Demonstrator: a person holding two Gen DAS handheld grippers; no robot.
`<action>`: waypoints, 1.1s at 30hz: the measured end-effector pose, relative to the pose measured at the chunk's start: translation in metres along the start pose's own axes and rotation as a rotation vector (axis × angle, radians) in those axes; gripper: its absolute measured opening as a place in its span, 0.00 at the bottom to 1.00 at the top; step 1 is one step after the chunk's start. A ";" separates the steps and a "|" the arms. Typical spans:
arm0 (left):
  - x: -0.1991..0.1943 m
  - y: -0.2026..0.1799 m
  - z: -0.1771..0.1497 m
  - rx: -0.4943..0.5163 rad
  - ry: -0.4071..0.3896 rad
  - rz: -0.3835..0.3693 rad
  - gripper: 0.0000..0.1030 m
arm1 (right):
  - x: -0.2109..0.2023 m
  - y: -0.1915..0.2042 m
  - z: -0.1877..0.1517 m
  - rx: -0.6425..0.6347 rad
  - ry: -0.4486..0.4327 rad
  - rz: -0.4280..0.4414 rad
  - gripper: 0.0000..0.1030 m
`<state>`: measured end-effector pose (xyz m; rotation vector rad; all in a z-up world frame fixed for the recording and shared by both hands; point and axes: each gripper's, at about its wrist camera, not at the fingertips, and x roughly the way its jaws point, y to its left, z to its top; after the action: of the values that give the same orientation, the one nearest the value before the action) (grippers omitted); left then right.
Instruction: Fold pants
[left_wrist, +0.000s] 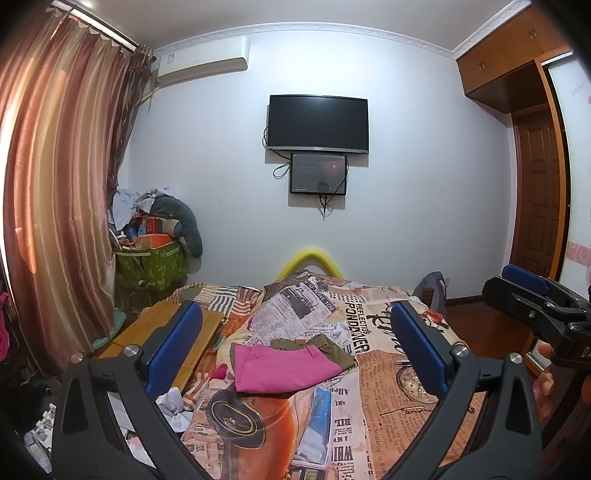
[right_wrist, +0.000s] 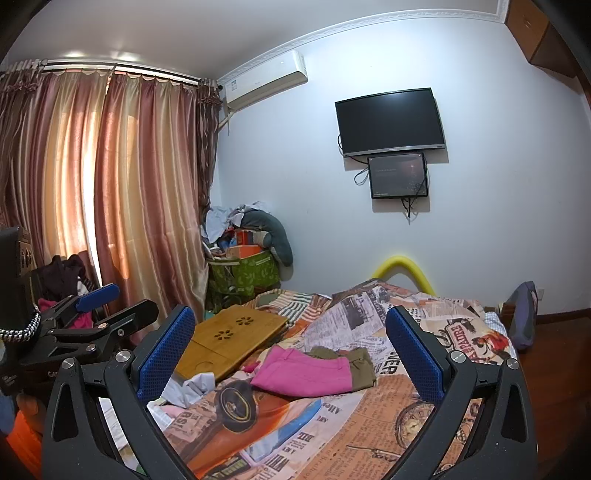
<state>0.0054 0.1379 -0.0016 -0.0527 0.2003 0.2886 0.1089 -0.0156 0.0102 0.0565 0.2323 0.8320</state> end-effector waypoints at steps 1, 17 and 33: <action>0.000 0.000 0.000 0.001 0.000 -0.001 1.00 | 0.000 0.000 0.000 0.001 0.001 0.001 1.00; 0.002 -0.002 -0.002 0.007 0.001 -0.015 1.00 | -0.001 -0.001 0.000 0.010 0.006 0.006 1.00; 0.003 -0.007 -0.003 0.018 0.021 -0.036 1.00 | 0.001 0.000 -0.001 0.016 0.014 0.012 1.00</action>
<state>0.0096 0.1323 -0.0053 -0.0419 0.2225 0.2508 0.1092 -0.0147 0.0093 0.0668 0.2516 0.8426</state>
